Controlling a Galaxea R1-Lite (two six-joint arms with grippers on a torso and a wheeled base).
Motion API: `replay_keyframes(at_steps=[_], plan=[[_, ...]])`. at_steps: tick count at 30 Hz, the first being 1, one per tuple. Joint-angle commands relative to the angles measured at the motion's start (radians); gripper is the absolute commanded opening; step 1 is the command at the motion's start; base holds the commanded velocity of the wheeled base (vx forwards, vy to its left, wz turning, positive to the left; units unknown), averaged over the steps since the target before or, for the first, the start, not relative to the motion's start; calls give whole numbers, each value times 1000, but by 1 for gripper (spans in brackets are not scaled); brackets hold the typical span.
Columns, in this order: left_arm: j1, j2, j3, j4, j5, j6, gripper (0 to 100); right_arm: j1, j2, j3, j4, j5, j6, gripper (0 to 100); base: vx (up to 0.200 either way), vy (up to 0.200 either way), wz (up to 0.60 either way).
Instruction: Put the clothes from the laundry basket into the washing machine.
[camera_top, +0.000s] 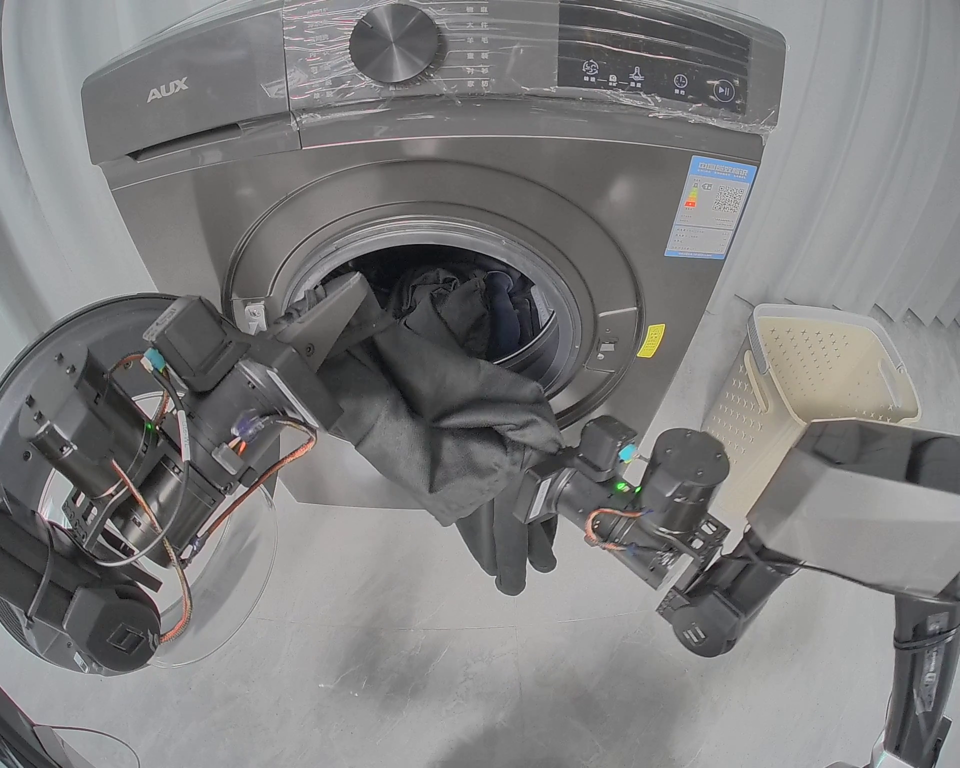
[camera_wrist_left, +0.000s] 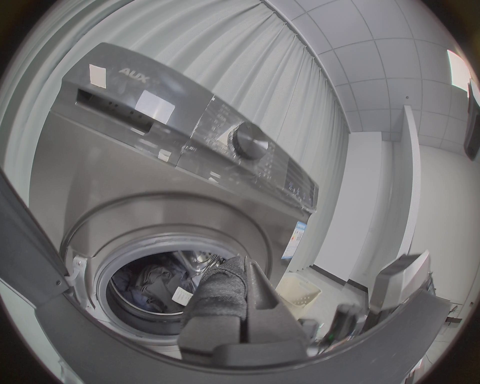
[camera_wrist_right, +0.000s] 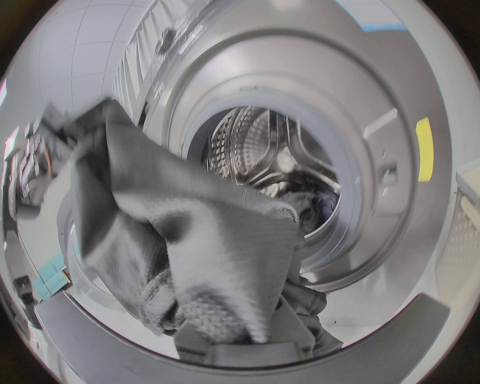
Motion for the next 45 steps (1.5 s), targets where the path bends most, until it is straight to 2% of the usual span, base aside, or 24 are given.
replay_keyframes(at_steps=[1,17,22,25,42,43,45], plan=[[33,47,60,-2,-6,1,0,-23,-243,132,-7,7,17,0,0,0,0],[-29,125,215,-13,-4,4,0,-14,-308,138,-7,1,12,0,0,0,0],[-22,190,240,-13,-3,2,0,-21,-304,140,-7,3,12,0,0,0,0],[-22,233,246,-14,-1,10,0,-21,-304,138,-7,3,12,0,0,0,0],[-29,337,186,-13,-4,2,0,-11,-301,135,-7,3,18,0,0,0,0],[-29,339,191,-13,-6,4,100,-12,-301,135,-7,3,20,0,0,0,0],[-31,348,195,-13,-4,2,100,-14,-301,135,-7,3,18,0,0,0,0]])
